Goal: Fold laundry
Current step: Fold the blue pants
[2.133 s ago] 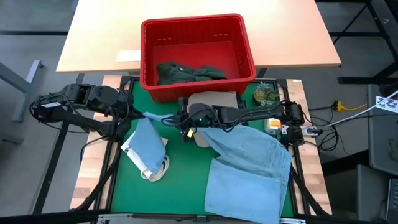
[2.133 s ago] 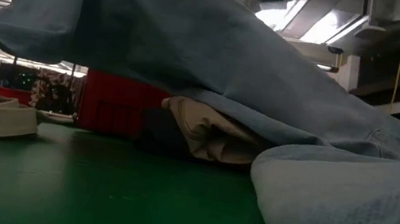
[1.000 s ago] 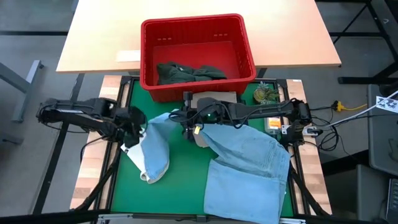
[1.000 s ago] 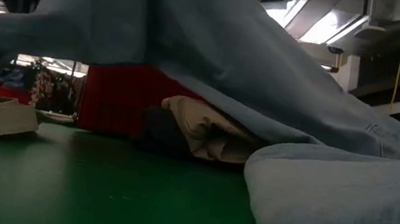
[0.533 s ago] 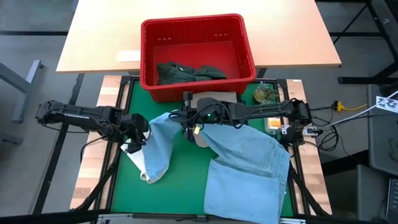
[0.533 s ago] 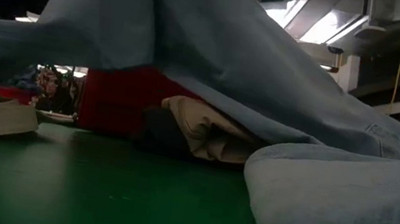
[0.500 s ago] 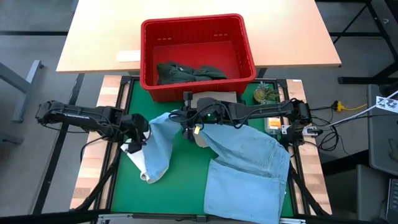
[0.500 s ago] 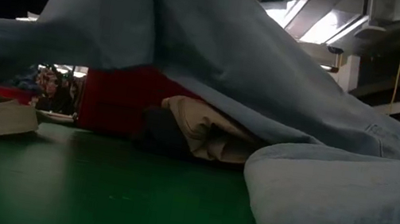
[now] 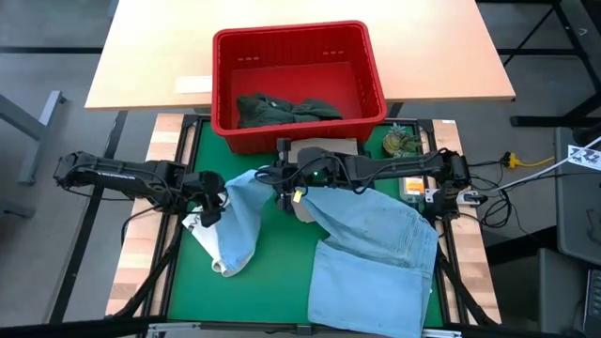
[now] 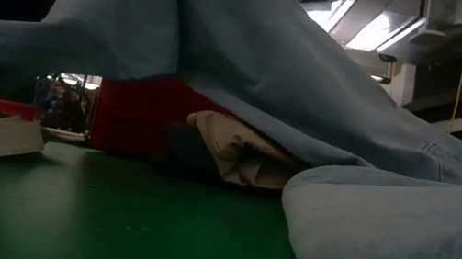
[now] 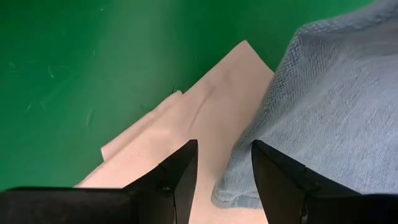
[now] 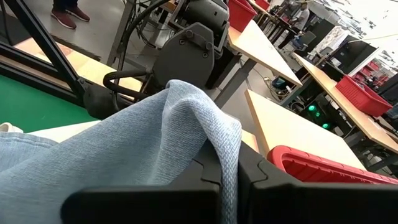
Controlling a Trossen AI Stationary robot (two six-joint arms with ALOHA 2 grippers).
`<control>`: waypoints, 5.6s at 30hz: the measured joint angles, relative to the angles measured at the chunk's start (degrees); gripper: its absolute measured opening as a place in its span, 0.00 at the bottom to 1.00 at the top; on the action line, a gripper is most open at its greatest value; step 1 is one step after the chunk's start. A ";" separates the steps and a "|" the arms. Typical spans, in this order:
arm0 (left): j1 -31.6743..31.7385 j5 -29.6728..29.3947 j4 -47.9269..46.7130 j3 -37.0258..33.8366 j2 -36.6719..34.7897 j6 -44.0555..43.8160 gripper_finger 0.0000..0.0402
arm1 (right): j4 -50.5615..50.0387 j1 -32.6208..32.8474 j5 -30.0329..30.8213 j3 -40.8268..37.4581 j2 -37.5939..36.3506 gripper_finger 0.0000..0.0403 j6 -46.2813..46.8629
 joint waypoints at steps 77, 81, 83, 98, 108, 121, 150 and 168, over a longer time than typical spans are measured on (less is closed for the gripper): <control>-6.00 27.66 -3.77 24.83 -0.91 3.13 0.00 | -5.54 -2.71 1.57 0.04 0.35 0.02 -1.30; -7.09 25.37 -3.74 32.51 -3.75 3.70 0.00 | -4.07 -2.64 -3.77 0.07 1.27 0.02 0.18; -7.15 23.61 -3.63 36.01 -5.03 4.85 0.00 | -3.45 -2.60 -6.57 0.00 1.58 0.02 0.65; -7.14 15.68 -9.28 50.14 -8.61 8.09 0.00 | 11.02 0.11 -25.82 -0.01 3.86 0.02 9.56; -7.14 6.64 -16.33 48.98 -8.46 8.09 0.00 | 2.71 -2.78 -5.24 -0.03 4.60 0.02 4.90; -7.12 4.35 -16.69 47.00 -8.50 8.07 0.00 | 0.06 -7.42 -1.50 0.00 4.54 0.04 4.64; -7.14 2.82 -1.72 38.34 -5.53 10.93 0.00 | -25.03 -2.38 -11.34 -0.02 -7.84 0.48 2.61; -7.08 1.60 0.56 38.34 -3.13 11.04 0.00 | -29.18 16.39 15.07 -0.50 4.39 0.48 19.01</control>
